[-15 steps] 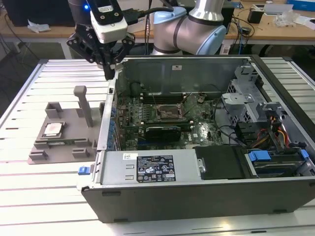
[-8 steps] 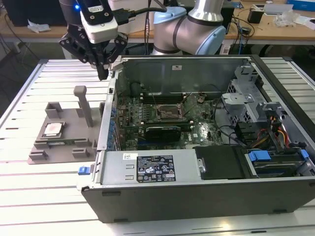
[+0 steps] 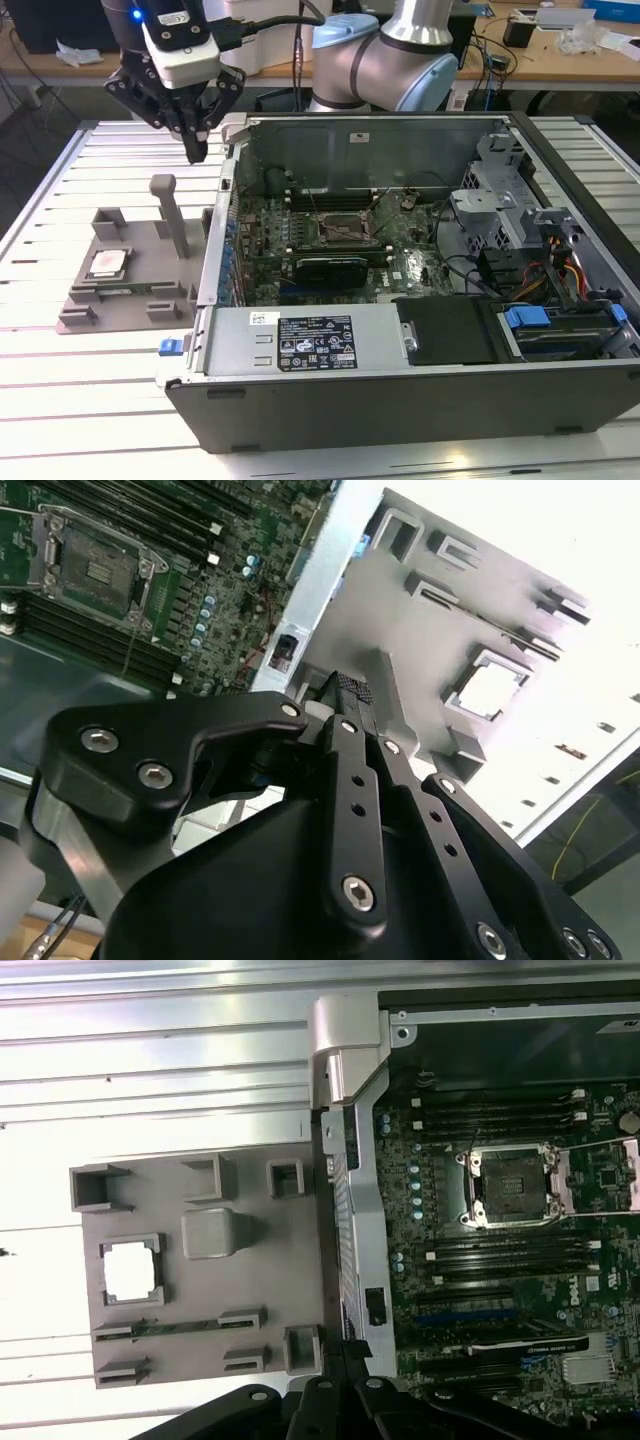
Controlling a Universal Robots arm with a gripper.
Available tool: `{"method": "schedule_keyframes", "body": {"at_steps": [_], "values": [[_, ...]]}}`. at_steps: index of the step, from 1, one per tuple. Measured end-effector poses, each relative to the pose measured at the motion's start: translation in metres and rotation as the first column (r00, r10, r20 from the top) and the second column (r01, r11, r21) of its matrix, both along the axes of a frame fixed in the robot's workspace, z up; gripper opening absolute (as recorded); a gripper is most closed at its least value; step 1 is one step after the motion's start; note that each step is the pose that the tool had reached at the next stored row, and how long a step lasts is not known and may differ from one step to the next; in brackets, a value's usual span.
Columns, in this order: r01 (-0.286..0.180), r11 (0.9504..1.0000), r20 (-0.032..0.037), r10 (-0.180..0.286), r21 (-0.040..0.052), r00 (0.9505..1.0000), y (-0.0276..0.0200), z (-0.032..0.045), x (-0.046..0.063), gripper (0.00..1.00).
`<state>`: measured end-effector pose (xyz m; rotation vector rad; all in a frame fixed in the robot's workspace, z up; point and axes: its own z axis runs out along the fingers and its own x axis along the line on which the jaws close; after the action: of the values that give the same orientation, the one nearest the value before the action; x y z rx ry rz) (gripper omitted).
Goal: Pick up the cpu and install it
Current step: 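Reach for the cpu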
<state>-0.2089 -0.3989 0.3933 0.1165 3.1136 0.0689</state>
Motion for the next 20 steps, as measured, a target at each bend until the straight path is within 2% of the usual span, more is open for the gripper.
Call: {"method": "schedule_keyframes", "body": {"at_steps": [9, 11, 20], "values": [[0.0, 1.0, 0.0, 0.0, 0.0, 1.0, 0.0, 0.0, -0.019, 0.11], [0.0, 1.0, 0.0001, 0.0, 0.0, 1.0, 0.0, -0.0001, -0.027, 0.11], [0.0, 1.0, 0.0001, 0.0, 0.0, 1.0, 0.0, -0.0002, -0.052, 0.11]]}}
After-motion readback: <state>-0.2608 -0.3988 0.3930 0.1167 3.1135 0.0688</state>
